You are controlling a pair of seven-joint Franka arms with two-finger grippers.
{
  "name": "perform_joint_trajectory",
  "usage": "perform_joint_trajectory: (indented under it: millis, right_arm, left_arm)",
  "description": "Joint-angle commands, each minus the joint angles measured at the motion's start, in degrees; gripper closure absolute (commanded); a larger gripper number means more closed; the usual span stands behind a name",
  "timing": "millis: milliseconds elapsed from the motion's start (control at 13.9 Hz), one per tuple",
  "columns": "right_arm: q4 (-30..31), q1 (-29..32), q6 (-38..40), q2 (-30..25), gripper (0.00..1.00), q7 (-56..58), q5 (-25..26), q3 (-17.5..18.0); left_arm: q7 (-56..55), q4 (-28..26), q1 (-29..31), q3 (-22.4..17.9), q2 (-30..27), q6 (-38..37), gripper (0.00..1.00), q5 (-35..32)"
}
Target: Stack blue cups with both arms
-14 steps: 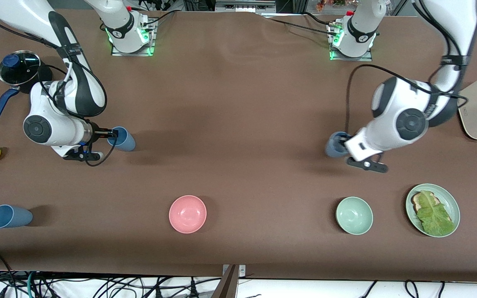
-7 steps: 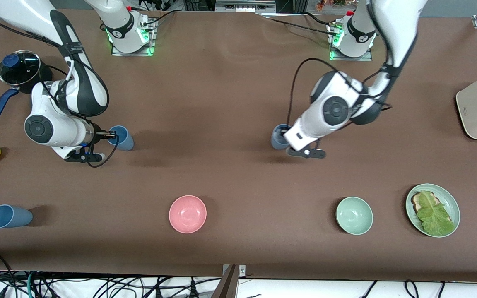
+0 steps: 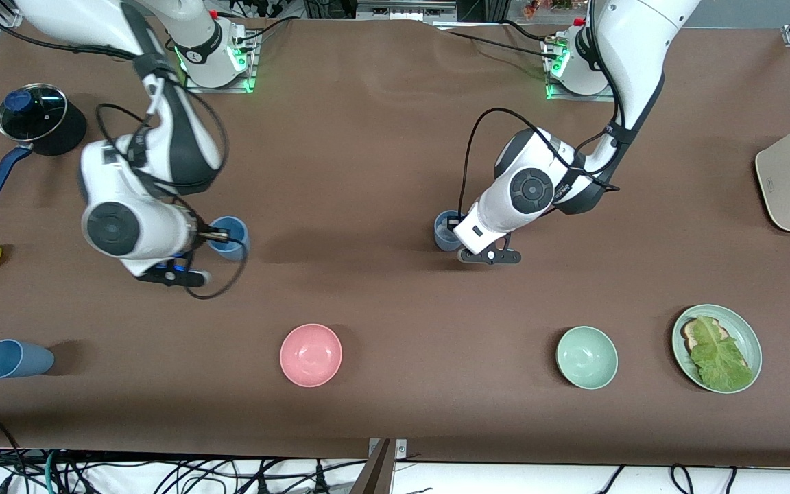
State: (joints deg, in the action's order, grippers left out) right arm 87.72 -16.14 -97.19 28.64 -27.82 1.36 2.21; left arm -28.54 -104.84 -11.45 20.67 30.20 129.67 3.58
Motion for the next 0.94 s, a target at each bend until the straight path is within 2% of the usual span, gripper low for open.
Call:
perform_joint_trajectory:
  millis: [0,144,288,432,576,863]
  right_arm:
    - [-7.4,-6.3,2.9,4.1,1.0,-10.1,-2.2,-0.1]
    - [-11.3,-10.3,2.2,5.6,1.0,-18.2,-6.6,-0.1]
    - [-16.6,-13.6,1.6,8.3,1.0,-25.7,-10.7,-0.1]
    - [-21.2,-16.8,-2.3,11.3,1.0,-34.4,-14.4,-0.1]
    - [-24.3,-20.1,-5.8,13.8,1.0,-41.8,-14.8,0.0]
    - [-25.1,-25.4,-13.4,14.7,1.0,-53.8,-18.8,0.0]
  left_arm:
    - [-0.3,1.6,1.0,-0.5,-6.8,-9.5,0.0,0.6]
    - [-0.1,6.0,3.3,-0.6,-9.5,-20.3,0.0,0.5]
    - [0.0,12.2,6.4,-0.9,-9.9,-30.4,0.0,0.3]
    - [3.1,16.7,10.6,-0.5,-10.0,-37.4,0.0,-2.9]
    - [13.0,17.4,13.4,-0.9,-11.2,-39.2,0.0,-6.7]
    - [25.4,17.4,21.0,-0.8,-12.9,-39.3,0.0,-12.4]
